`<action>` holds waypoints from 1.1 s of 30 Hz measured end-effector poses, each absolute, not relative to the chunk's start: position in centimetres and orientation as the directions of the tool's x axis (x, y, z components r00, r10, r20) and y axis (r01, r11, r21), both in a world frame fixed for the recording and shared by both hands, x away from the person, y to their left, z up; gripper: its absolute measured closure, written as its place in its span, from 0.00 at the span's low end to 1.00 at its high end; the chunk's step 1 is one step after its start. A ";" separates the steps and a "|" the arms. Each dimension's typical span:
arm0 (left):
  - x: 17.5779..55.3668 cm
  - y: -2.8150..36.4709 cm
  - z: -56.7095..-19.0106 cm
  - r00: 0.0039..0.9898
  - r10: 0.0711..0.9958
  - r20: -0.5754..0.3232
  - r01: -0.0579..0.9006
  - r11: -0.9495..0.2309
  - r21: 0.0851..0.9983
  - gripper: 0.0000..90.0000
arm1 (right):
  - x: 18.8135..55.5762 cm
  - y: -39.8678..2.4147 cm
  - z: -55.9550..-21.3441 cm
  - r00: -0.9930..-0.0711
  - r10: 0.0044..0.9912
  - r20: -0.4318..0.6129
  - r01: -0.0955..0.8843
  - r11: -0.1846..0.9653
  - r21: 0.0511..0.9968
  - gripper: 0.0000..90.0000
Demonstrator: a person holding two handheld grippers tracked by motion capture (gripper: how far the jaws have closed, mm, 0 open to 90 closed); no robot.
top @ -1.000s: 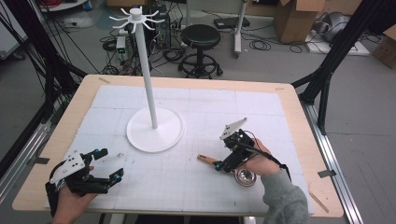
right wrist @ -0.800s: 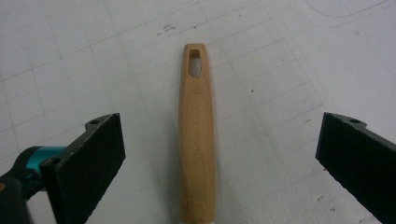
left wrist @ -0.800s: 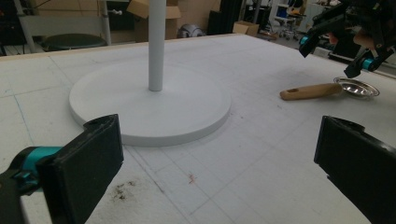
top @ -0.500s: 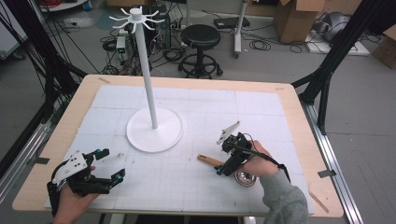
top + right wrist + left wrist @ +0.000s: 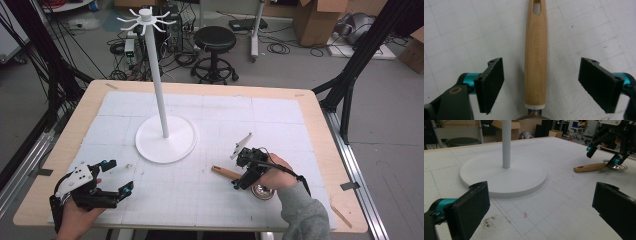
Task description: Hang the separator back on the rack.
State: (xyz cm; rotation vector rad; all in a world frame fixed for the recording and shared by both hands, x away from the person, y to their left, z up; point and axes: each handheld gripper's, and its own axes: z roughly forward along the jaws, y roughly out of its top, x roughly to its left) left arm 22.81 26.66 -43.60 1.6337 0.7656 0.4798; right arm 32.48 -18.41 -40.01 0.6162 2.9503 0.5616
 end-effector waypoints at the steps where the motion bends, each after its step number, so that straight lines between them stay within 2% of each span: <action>1: 22.8 26.7 -43.6 0.698 0.709 -0.100 0.218 -0.077 0.973 0.02 | 32.5 -18.4 -40.1 -0.919 0.395 -0.003 0.368 0.858 0.359 0.26; 16: 22.6 26.9 -43.6 0.691 0.716 -0.102 0.219 -0.073 0.973 0.02 | 32.4 -17.9 -40.3 -0.920 0.393 0.004 0.379 0.884 0.273 0.46; 33: 22.6 26.9 -43.6 0.692 0.714 -0.102 0.218 -0.072 0.973 0.02 | 32.4 -18.1 -40.9 -0.915 0.402 0.022 0.398 0.895 0.203 0.55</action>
